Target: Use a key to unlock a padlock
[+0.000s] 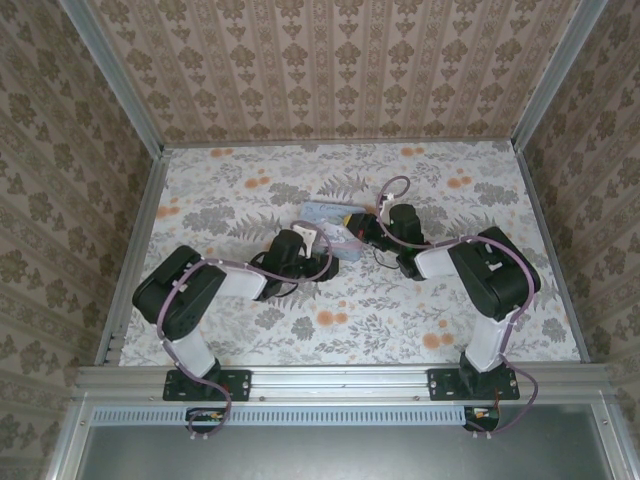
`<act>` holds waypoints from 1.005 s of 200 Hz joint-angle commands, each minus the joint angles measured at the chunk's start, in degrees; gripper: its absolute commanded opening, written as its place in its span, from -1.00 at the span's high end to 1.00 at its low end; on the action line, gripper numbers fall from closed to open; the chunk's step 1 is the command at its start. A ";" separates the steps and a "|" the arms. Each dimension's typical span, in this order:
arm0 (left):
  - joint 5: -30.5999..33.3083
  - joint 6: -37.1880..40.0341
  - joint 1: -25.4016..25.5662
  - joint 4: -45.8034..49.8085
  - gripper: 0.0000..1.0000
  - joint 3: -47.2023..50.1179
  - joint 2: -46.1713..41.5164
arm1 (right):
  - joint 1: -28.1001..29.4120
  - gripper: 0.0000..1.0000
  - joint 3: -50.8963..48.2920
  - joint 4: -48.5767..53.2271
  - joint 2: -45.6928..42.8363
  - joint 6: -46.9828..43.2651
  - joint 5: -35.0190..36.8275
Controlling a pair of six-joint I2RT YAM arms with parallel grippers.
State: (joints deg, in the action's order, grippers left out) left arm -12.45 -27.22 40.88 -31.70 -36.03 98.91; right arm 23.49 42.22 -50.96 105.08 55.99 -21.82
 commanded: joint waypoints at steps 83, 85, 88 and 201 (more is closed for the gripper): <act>-4.15 2.28 0.18 -14.49 -0.40 -0.01 9.79 | -0.88 1.00 1.23 -1.69 1.00 0.88 -1.14; -4.40 2.18 0.23 -14.65 -0.40 -0.01 9.80 | -0.85 1.00 1.27 -1.69 0.96 0.88 -1.12; -4.74 2.03 0.25 -14.87 -0.39 -0.08 9.86 | -0.89 1.00 1.29 -1.69 1.02 0.88 -1.09; -9.10 -0.58 1.46 -14.81 -0.36 -2.91 10.97 | -0.91 1.00 1.10 -3.10 3.47 2.02 -1.03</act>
State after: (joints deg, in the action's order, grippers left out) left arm -16.86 -25.26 41.52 -47.59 -37.93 107.96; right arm 22.83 42.72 -53.91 107.00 57.32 -22.46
